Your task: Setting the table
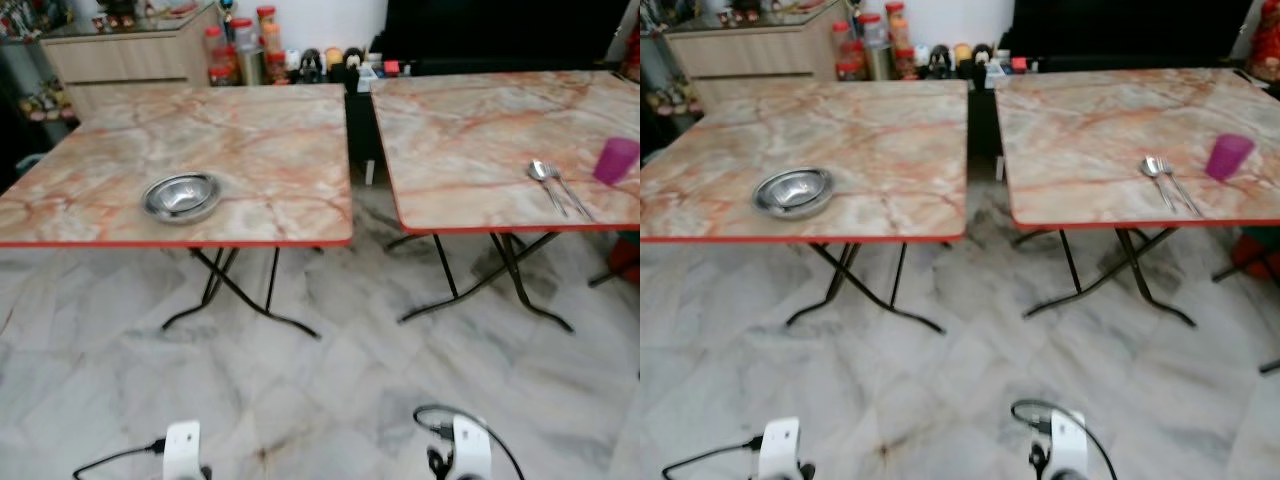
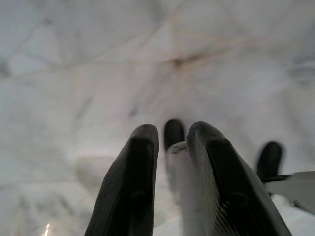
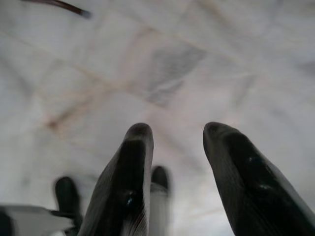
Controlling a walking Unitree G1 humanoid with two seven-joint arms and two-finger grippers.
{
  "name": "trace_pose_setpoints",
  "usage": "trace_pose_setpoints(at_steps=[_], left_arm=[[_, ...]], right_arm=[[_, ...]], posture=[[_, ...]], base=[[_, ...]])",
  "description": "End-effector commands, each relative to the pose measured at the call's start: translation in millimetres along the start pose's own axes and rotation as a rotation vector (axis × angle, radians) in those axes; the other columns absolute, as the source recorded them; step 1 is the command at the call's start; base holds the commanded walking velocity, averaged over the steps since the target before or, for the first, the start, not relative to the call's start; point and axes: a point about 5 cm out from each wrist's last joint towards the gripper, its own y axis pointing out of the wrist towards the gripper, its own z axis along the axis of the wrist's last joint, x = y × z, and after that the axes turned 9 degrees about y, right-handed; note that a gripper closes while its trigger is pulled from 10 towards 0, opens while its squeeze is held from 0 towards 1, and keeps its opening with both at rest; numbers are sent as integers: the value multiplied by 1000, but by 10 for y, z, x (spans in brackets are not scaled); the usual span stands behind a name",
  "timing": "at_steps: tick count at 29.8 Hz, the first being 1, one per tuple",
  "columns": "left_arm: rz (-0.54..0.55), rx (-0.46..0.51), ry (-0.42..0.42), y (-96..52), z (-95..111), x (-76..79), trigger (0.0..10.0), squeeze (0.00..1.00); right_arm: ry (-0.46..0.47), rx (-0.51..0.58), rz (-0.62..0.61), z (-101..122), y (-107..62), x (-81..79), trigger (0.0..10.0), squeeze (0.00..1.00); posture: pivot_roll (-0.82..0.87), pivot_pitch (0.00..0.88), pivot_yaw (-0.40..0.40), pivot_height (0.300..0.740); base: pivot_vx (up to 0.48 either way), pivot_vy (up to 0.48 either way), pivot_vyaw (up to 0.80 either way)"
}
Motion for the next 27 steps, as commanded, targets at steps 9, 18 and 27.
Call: trace_pose_setpoints(at_steps=[9,18,27], left_arm=[[20,-8,12,-2,-5,-95,10000,0],[5,-6,16,-3,-13,-71,10000,0],[14,-18,16,-6,-37,-80,10000,0]], right_arm=[[-5,13,32,55,25,-122,10000,0],[23,6,11,44,20,-76,10000,0],[24,9,11,57,23,-77,10000,0]], posture=[[-101,39,9,740],[-102,47,6,740],[-99,46,3,740]], base=[[409,0,188],[271,-223,0],[0,-431,0]])
